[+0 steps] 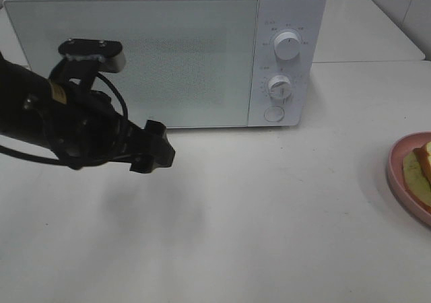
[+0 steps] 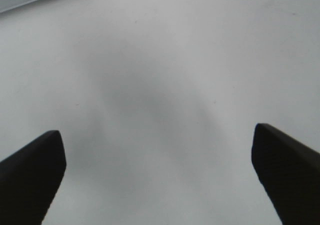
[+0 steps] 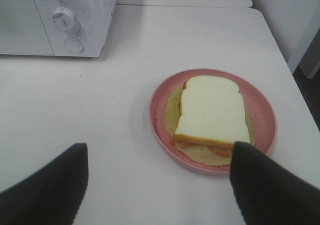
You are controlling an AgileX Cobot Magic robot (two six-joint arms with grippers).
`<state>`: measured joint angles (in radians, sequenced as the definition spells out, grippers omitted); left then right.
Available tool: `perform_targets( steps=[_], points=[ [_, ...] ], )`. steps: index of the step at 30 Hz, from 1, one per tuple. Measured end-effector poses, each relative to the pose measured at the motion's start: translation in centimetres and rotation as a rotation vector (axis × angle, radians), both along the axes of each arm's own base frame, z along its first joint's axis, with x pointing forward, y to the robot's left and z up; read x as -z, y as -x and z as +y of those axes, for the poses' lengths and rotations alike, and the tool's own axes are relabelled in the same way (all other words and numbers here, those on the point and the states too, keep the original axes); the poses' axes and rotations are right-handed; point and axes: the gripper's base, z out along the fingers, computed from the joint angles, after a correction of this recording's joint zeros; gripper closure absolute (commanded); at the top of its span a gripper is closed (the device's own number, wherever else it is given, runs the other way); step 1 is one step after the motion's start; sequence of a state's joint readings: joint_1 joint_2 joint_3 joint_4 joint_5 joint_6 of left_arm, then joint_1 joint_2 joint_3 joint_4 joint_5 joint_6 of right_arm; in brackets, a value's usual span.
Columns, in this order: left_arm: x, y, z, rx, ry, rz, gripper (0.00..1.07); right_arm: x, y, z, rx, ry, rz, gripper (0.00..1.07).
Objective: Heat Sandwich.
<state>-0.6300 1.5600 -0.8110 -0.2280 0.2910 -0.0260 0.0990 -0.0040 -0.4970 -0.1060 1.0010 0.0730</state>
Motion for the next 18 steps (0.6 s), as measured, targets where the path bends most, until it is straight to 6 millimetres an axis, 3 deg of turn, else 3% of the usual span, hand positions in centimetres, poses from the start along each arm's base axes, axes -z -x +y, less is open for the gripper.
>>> perform_targets(
  steps=[1, 6, 9, 10, 14, 15, 18],
  points=[
    [0.0, 0.0, 0.0, 0.000, 0.000, 0.000, 0.10, 0.0, 0.0, 0.0, 0.000, 0.000, 0.000, 0.32],
    [-2.3, -1.5, 4.7, -0.138, -0.032, 0.139, 0.10, 0.0, 0.0, 0.0, 0.000, 0.000, 0.000, 0.32],
    [-2.8, -1.8, 6.3, -0.168, -0.051, 0.174, 0.10, 0.0, 0.0, 0.0, 0.000, 0.000, 0.000, 0.32],
    [-3.1, -1.8, 7.8, -0.191, -0.072, 0.210, 0.10, 0.0, 0.0, 0.0, 0.000, 0.000, 0.000, 0.32],
    [-3.5, -1.7, 10.0, -0.229, -0.108, 0.248, 0.10, 0.0, 0.0, 0.0, 0.000, 0.000, 0.000, 0.32],
    [-3.7, -1.6, 11.5, -0.260, -0.135, 0.270, 0.10, 0.0, 0.0, 0.0, 0.000, 0.000, 0.000, 0.32],
    [-4.1, -1.3, 12.9, -0.288, -0.163, 0.285, 0.10, 0.0, 0.0, 0.0, 0.000, 0.000, 0.000, 0.32]
  ],
)
